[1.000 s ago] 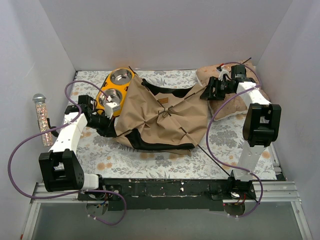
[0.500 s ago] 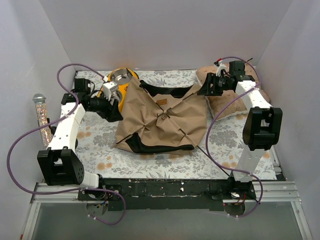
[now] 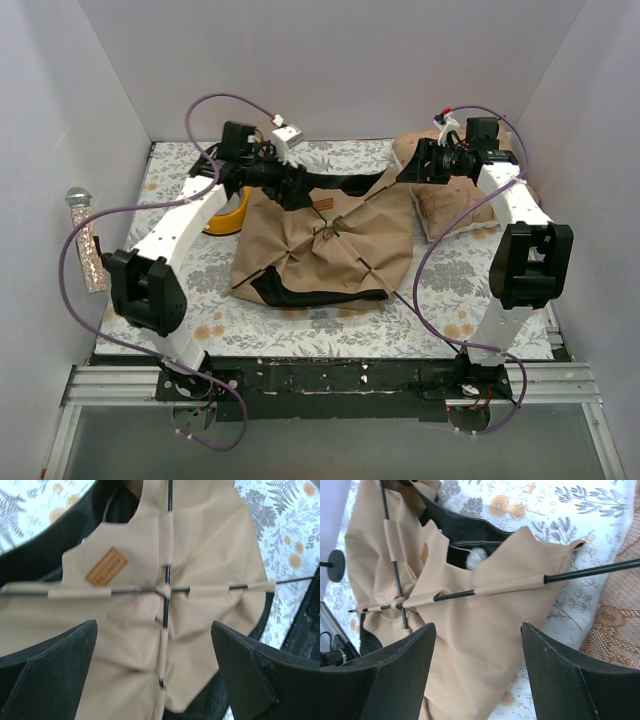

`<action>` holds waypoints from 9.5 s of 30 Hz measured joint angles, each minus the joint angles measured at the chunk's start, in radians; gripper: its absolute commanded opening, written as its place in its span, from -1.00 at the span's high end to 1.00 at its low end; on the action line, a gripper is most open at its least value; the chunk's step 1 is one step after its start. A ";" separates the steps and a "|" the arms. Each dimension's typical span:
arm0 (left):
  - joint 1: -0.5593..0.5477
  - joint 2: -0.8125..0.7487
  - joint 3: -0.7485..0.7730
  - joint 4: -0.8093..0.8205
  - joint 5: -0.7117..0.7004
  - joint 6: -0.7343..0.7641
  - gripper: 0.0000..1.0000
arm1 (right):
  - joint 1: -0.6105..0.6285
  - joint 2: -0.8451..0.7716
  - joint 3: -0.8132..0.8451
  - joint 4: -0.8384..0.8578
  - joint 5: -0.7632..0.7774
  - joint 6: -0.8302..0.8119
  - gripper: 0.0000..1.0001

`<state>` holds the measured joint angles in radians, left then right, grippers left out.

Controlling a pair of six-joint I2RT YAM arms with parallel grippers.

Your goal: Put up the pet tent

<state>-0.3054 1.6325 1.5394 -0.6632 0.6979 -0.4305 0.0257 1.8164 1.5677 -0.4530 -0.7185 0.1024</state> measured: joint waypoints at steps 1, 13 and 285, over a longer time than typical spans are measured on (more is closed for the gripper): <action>-0.033 0.037 0.031 0.016 -0.026 -0.011 -0.88 | 0.000 0.000 -0.004 0.000 0.013 -0.013 -0.54; -0.218 0.328 0.238 0.077 -0.115 -0.076 -0.40 | -0.003 0.082 -0.060 0.035 0.011 -0.050 -0.52; 0.232 -0.431 -0.025 0.711 0.771 -0.961 -0.42 | 0.567 0.146 0.422 0.607 -0.512 0.486 0.97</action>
<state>-0.0734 1.2011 1.5146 0.0479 1.4693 -1.3914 0.5926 1.9621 1.9896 0.1539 -1.2308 0.5880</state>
